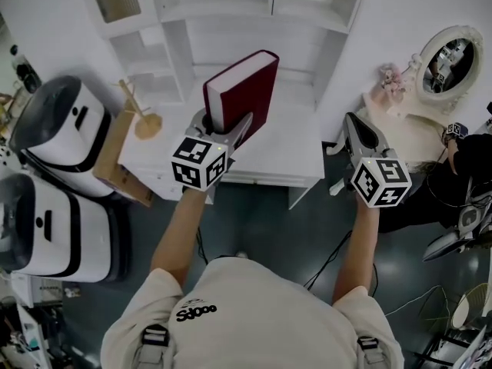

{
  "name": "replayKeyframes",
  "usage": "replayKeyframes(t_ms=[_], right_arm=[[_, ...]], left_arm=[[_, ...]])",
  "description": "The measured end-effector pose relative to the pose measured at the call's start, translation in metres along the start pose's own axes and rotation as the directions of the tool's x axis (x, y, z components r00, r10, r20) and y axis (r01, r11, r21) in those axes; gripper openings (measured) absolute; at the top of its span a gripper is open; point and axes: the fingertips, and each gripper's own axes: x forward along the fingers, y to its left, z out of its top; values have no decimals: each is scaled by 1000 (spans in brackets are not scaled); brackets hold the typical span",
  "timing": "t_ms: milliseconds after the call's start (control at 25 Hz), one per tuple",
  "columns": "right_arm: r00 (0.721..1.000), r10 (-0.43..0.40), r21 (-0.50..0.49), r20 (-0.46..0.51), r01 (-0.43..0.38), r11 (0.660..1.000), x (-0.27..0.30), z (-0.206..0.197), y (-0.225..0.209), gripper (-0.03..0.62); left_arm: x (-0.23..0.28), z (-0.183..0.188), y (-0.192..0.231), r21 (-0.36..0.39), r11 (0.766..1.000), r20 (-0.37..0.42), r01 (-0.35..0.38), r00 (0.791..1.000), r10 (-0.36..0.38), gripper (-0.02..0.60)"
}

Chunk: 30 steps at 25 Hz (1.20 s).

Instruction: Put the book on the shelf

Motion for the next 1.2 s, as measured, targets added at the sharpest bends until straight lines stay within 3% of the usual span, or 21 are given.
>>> replayKeyframes(t_ms=[320, 640, 920, 1200], right_arm=[[1000, -28, -1, 13, 28, 1000, 53, -1, -40, 2], [998, -18, -5, 54, 18, 1000, 104, 6, -113, 2], [997, 50, -29, 61, -48, 998, 149, 24, -185, 2], [995, 91, -31, 45, -90, 995, 178, 20, -239, 2]], left_arm=[[63, 8, 35, 7, 1000, 25, 27, 999, -27, 227], [136, 43, 49, 46, 999, 94, 6, 996, -10, 227], [222, 100, 45, 52, 999, 177, 0, 984, -9, 227], [318, 165, 50, 112, 992, 225, -66, 974, 40, 229]])
